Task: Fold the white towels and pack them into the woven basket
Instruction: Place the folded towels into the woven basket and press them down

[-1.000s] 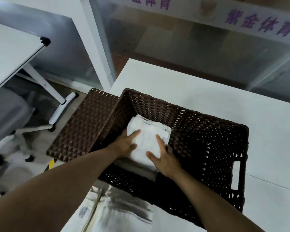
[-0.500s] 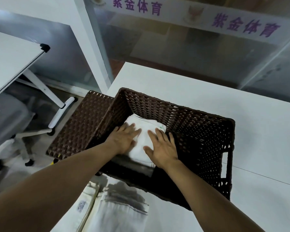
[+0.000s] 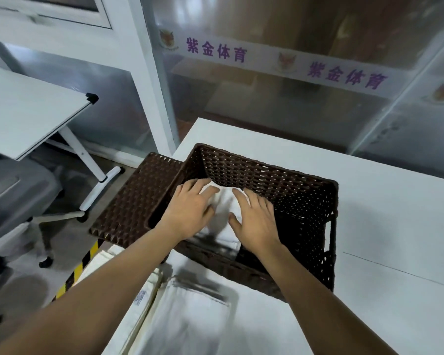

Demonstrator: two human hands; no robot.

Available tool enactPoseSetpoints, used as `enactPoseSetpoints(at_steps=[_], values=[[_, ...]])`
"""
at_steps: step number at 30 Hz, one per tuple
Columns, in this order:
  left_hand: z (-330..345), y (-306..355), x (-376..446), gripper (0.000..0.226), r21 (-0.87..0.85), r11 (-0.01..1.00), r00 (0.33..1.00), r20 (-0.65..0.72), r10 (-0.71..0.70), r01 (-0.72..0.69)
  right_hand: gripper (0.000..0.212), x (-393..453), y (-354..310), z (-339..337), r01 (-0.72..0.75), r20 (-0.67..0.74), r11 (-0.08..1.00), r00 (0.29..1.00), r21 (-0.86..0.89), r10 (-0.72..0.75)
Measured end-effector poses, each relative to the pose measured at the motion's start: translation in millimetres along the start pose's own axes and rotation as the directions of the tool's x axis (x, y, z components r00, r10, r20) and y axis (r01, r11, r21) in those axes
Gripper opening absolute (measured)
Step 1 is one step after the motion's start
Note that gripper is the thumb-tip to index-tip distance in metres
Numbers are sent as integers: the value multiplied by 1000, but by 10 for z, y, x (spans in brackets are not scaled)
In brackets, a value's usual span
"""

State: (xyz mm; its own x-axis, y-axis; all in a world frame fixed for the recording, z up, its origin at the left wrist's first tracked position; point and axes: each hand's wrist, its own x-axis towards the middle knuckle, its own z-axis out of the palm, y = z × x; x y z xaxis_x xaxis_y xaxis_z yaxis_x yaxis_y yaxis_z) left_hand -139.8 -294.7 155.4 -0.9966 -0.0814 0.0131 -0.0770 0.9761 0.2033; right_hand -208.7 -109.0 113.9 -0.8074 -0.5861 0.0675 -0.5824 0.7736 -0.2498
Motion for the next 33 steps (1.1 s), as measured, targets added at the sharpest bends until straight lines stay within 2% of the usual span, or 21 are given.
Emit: enactPoseSetpoints(at_steps=[5,10,13,18,24,30,33], values=[[-209,68,-422,37,-46,996,981,-183,64,-73,57,-363,-179,-235,-38,-157,996,986,76,49],[-314,68,-929,35,-99,982,959,-253,130,-160,53,-852,-544,-341,-88,-279,990,954,107,115],[-292,46,-1257,38,-128,974,954,-262,147,-186,51,-1168,-764,-364,-135,-321,981,931,143,175],[-11,-24,-1844,42,-175,964,966,-198,166,-201,50,-1771,-1080,-164,-164,-349,967,910,197,225],[462,-111,-2406,39,-212,965,987,-71,143,-155,49,-2360,-1253,311,-233,-240,943,926,238,290],[1057,-166,-2739,58,-193,981,976,205,73,-33,47,-2677,-1244,745,-343,-31,911,933,230,360],[1329,-221,-2898,58,-182,983,971,231,58,-15,46,-2809,-1285,912,-374,33,897,925,237,378]])
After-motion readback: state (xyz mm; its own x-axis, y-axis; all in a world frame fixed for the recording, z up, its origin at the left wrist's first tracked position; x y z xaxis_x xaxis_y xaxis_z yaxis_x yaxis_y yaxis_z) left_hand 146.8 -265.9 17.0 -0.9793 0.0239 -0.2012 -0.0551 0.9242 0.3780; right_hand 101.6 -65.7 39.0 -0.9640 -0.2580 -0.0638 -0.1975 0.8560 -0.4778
